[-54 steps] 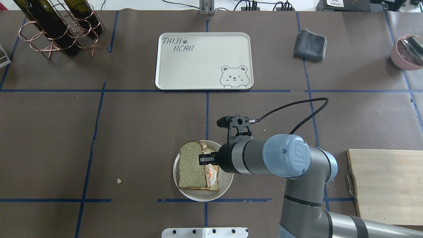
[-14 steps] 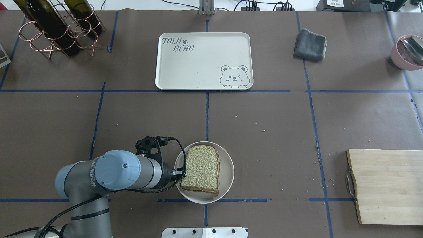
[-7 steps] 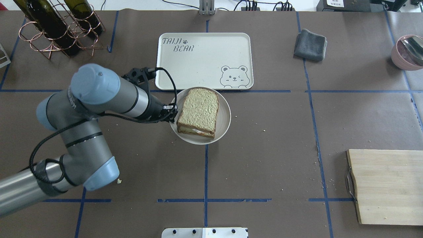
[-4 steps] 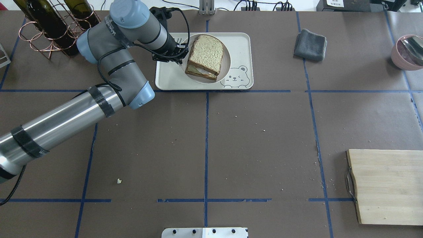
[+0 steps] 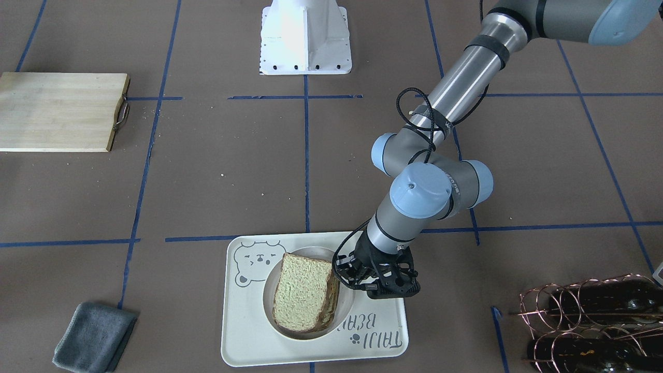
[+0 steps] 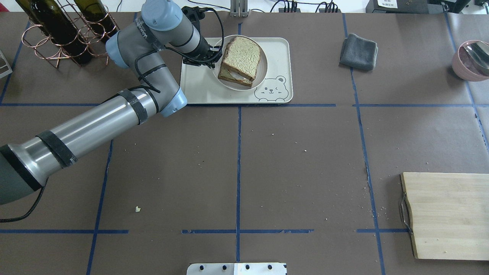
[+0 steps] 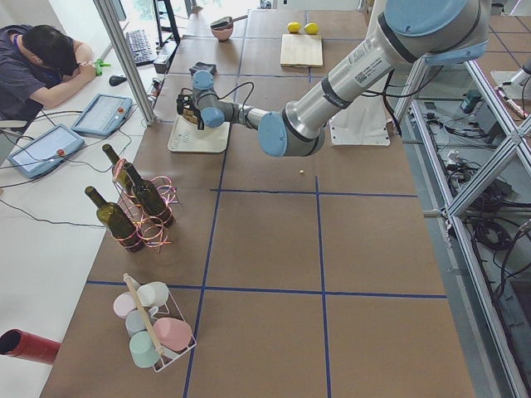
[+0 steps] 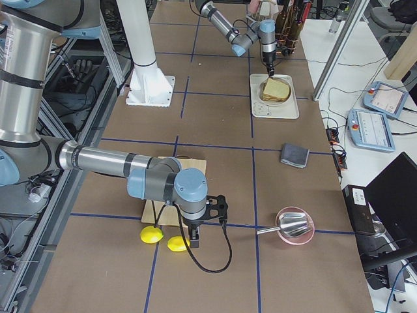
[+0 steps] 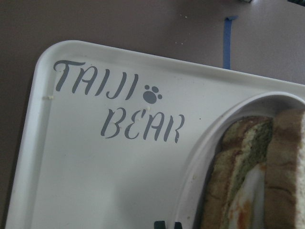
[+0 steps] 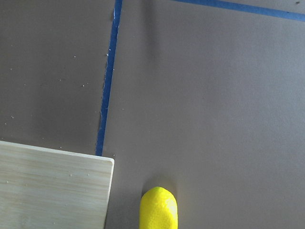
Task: Make sandwich and place on tray
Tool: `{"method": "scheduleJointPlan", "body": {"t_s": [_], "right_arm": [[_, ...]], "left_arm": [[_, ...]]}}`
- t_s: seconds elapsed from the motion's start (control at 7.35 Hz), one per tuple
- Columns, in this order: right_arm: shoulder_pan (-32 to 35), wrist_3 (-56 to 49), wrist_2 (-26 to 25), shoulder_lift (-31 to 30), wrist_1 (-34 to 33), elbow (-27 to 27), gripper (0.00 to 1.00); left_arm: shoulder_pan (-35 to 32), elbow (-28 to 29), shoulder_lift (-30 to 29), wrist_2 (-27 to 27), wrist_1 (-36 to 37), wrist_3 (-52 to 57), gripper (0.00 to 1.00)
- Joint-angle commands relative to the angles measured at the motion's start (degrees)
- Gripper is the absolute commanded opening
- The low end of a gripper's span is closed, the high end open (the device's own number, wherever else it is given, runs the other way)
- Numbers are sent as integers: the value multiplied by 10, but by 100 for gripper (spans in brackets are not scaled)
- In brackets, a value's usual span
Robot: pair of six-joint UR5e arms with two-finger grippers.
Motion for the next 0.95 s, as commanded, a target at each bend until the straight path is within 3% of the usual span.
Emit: {"method": "scheduleJointPlan", "body": {"t_s": [0.0,0.14,0.27,0.41,0.68,0.82], "right_arm": [[0,0,0,0,0,-8,100],[0,0,2,0,0,-19,100],[0,0,2,0,0,-19,100],[0,0,1,-2,0,-20,100],[3,4,1,-6,0,-22,100],[7,6,1,-4,0,-23,100]], "left_arm": [[-1,5,-2,4,-4,42,86],[-9,-1,1,4,-3,51,100],[-33,-10,5,4,2,91,100],[-57,-62,48,0,17,122,100],[-88,-250,124,-12,191,205,100],[-112,-343,192,-38,232,253,100]]}}
